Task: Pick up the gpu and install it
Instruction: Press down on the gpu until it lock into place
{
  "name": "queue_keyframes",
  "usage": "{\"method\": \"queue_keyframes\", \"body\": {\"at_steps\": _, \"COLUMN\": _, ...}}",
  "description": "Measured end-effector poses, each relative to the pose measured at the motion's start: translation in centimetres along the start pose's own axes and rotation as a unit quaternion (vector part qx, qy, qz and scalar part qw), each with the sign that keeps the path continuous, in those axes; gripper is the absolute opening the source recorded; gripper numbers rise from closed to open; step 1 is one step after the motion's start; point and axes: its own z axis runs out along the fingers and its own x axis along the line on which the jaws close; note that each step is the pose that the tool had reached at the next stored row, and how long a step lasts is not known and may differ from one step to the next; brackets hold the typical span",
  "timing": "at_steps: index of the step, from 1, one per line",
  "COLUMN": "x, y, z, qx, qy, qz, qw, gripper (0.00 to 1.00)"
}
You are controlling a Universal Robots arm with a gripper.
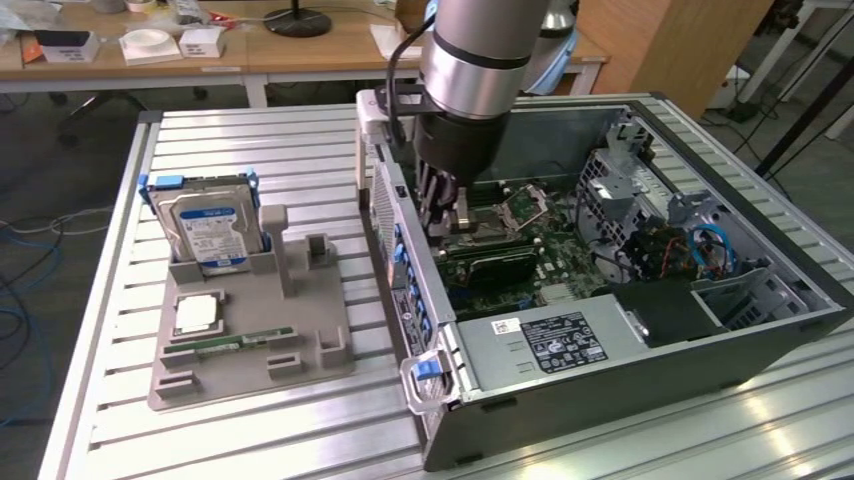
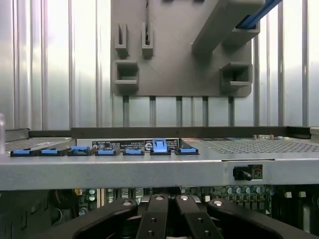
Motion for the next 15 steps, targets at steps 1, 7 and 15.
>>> {"method": "queue_keyframes", "body": {"at_steps": 1, "x": 0.0, "y": -0.05, "z": 0.0, "qx": 0.0001, "qy": -0.0008, "qz": 0.0, "qw": 1.0, "gripper": 0.11}}
{"method": "queue_keyframes", "body": {"at_steps": 7, "x": -0.01, "y": -0.36, "z": -0.02, "qx": 0.0006, "qy": -0.0063, "qz": 0.0, "qw": 1.0, "gripper": 0.11}}
{"method": "queue_keyframes", "body": {"at_steps": 15, "x": -0.01, "y": -0.43, "z": -0.03, "qx": 0.0005, "qy": -0.0079, "qz": 0.0, "qw": 1.0, "gripper": 0.11}}
